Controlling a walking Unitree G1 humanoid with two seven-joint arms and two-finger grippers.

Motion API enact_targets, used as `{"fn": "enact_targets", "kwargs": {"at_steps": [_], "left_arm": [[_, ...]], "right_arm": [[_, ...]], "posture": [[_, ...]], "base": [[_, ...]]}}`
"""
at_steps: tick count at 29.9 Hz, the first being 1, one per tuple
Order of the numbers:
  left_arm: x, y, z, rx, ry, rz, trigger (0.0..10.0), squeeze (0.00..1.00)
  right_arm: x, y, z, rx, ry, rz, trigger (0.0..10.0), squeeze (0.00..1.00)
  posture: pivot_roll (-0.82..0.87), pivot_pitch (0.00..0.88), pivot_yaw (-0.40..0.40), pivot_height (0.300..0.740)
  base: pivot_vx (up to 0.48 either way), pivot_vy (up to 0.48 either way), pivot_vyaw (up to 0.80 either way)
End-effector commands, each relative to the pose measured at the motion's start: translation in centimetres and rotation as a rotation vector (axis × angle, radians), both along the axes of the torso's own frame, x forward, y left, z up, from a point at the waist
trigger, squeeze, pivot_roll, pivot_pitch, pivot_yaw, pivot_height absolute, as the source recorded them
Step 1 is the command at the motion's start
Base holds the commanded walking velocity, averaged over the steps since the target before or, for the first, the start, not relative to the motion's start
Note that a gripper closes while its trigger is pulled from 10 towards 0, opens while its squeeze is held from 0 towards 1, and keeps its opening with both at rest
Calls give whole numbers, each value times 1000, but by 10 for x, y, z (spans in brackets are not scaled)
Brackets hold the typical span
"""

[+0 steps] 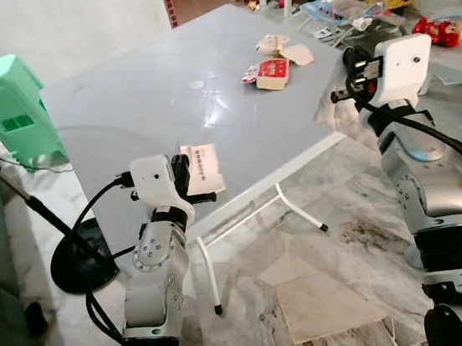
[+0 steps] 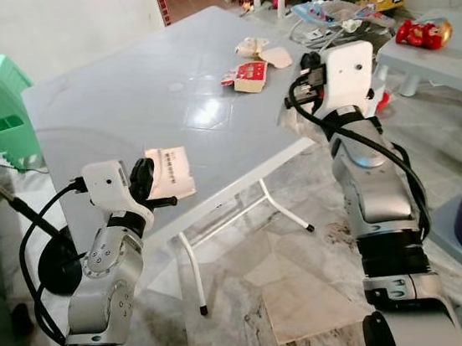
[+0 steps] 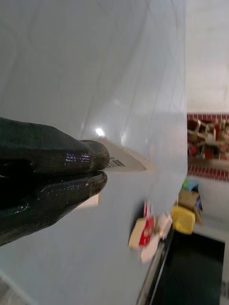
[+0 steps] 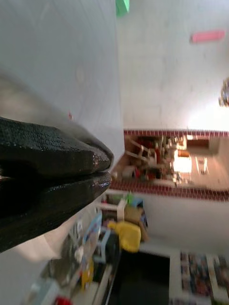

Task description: Picking trash to rubbish bin

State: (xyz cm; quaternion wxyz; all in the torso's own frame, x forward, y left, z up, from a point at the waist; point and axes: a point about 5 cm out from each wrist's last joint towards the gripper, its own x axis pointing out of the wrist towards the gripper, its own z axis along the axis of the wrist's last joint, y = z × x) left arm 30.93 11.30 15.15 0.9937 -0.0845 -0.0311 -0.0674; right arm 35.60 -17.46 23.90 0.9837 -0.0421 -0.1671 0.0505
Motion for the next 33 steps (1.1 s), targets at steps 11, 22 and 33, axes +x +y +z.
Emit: {"fn": "enact_targets", "kwargs": {"at_steps": [11, 22, 33], "left_arm": [[-1, 2, 2, 11, -7, 1, 10000, 0], [0, 2, 1, 12, -6, -2, 10000, 0], [0, 2, 1, 12, -7, -1, 10000, 0]], "right_arm": [[1, 6, 3, -11, -5, 13, 10000, 0], [2, 6, 3, -13, -4, 11, 10000, 0], [3, 6, 3, -12, -7, 8, 10000, 0]], "posture": [[-46, 62, 69, 740], [-45, 54, 66, 740], [-44, 50, 68, 740]], "base": [[0, -104, 0], [0, -336, 0], [0, -374, 0]]}}
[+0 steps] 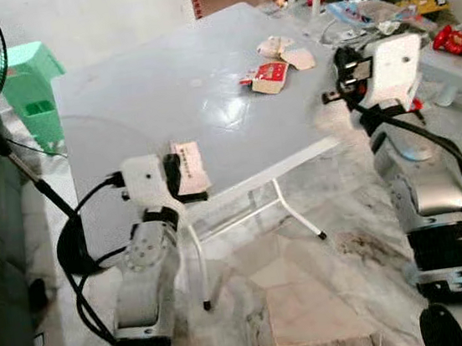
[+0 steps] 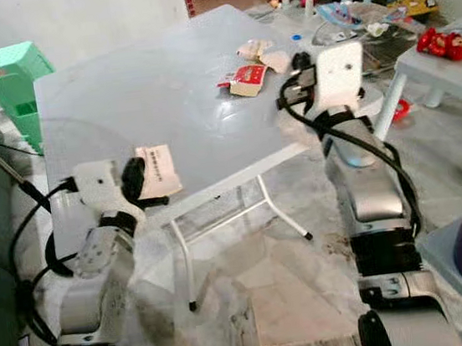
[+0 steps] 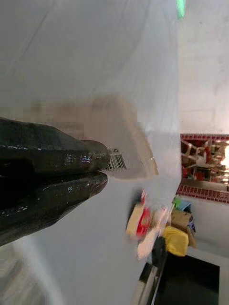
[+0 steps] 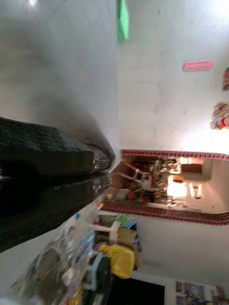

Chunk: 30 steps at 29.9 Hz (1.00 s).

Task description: Picking trash to rubbish bin

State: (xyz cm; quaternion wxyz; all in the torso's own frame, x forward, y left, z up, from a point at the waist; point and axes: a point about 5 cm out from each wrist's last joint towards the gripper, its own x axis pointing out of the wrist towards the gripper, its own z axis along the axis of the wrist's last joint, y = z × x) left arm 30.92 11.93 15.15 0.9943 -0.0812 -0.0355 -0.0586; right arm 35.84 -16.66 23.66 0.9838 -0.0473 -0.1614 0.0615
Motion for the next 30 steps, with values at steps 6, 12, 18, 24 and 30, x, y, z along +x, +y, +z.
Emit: {"fn": "enact_targets", "kwargs": {"at_steps": [6, 12, 18, 24, 30], "left_arm": [[0, -4, 1, 7, 1, -19, 10000, 0], [-1, -4, 1, 7, 1, -20, 10000, 0], [0, -4, 0, 7, 4, -22, 10000, 0], [0, -4, 0, 7, 5, -23, 10000, 0], [1, -5, 1, 1, 0, -24, 10000, 0]], "right_arm": [[0, -2, 6, 4, -18, -14, 10000, 0], [0, -2, 5, 3, -15, -16, 10000, 0], [1, -3, 4, 2, -12, -21, 10000, 0], [1, -3, 4, 1, -10, -26, 10000, 0], [0, -5, 3, -1, -9, -33, 10000, 0]], "posture": [[-44, 52, 69, 740], [-44, 54, 69, 740], [-47, 54, 69, 740], [-47, 52, 70, 740], [-48, 49, 70, 740]], "base": [[0, -376, 0], [0, -376, 0], [0, -376, 0], [0, -373, 0], [0, -159, 0]]}}
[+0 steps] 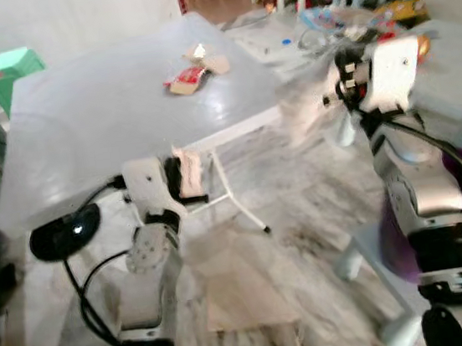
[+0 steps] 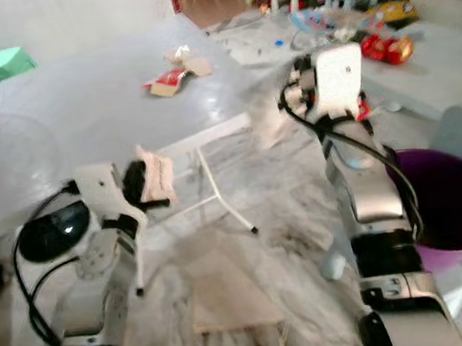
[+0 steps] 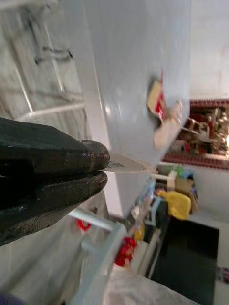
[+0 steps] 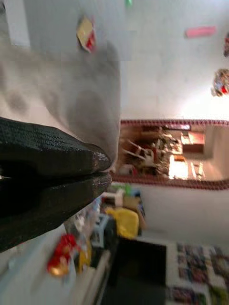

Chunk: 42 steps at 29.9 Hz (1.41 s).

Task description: Picking trash to rubbish bin

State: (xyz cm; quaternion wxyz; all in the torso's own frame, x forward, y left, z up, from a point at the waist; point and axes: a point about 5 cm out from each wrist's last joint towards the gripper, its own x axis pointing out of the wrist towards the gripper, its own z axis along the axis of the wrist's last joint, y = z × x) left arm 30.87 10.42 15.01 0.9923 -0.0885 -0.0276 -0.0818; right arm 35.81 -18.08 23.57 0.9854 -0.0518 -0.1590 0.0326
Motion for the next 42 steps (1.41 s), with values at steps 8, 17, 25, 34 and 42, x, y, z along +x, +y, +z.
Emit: {"fn": "enact_targets", "kwargs": {"at_steps": [8, 17, 25, 34, 42], "left_arm": [[2, 12, 4, -4, -20, 33, 10000, 0], [3, 15, 7, -13, -30, 34, 10000, 0], [4, 18, 7, -12, -33, 45, 10000, 0], [5, 19, 6, -14, -24, 46, 10000, 0], [6, 19, 7, -6, -37, 49, 10000, 0]], "right_arm": [[-1, 7, 2, -6, -4, 12, 10000, 0], [0, 10, 2, 2, -2, 18, 10000, 0], [0, 9, 2, -2, -2, 18, 10000, 0], [0, 8, 4, -6, -5, 18, 10000, 0], [0, 8, 4, -2, -10, 16, 10000, 0]], "posture": [[-54, 50, 73, 740], [-51, 50, 73, 740], [-51, 52, 72, 740], [-54, 49, 71, 740], [-54, 48, 71, 740]], "base": [[0, 0, -141], [0, 0, -800], [0, 0, -800], [0, 440, -800], [0, 157, -730]]}}
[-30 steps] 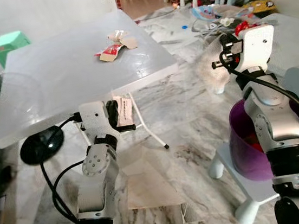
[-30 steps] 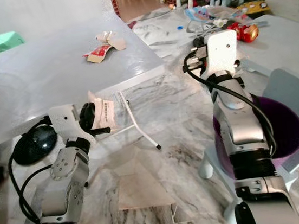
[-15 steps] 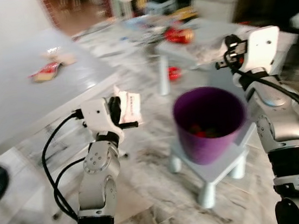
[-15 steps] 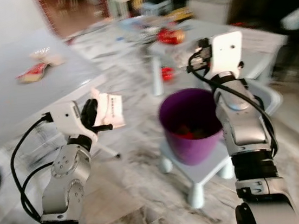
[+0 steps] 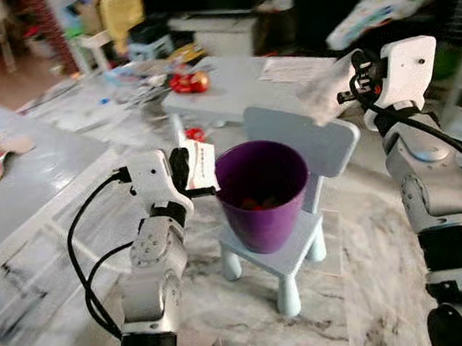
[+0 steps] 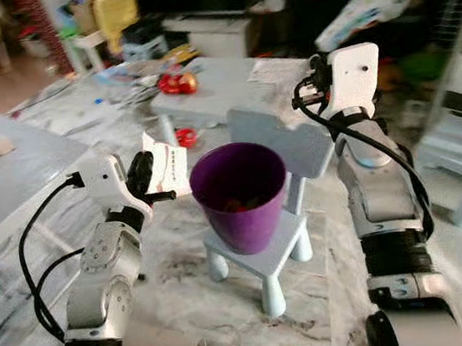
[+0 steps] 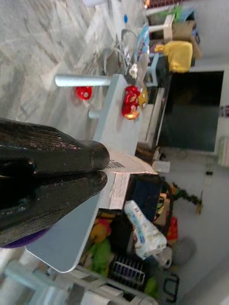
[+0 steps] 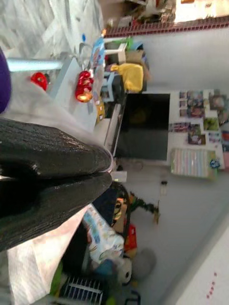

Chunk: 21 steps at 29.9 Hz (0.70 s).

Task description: Picking trash to rubbish bin

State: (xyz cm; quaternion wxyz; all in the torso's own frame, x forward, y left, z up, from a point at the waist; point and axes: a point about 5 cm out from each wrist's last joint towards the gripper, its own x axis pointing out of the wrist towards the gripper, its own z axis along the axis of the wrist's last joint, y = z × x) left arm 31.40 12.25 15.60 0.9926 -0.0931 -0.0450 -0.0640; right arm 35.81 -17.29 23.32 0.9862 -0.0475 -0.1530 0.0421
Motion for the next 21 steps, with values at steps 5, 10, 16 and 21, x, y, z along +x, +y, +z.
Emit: {"fn": "enact_targets", "kwargs": {"at_steps": [5, 10, 16, 21], "left_arm": [[1, 1, 2, 27, -14, 16, 10000, 0], [1, -1, 4, 16, -25, 6, 10000, 0], [1, -1, 5, 19, -28, -2, 10000, 0], [0, -3, 5, 24, -29, -15, 10000, 0]], "right_arm": [[0, 0, 7, -8, -27, -1, 10000, 0], [-1, 0, 6, -10, -27, 4, 10000, 0], [-1, 0, 6, -8, -27, 2, 10000, 0], [-1, 1, 6, -7, -28, 3, 10000, 0]], "posture": [[-55, 48, 71, 740], [-55, 48, 71, 740], [-53, 50, 77, 740], [-53, 50, 77, 740]], "base": [[0, 0, 0], [0, 0, 0], [0, 0, 0], [0, 0, 0]]}}
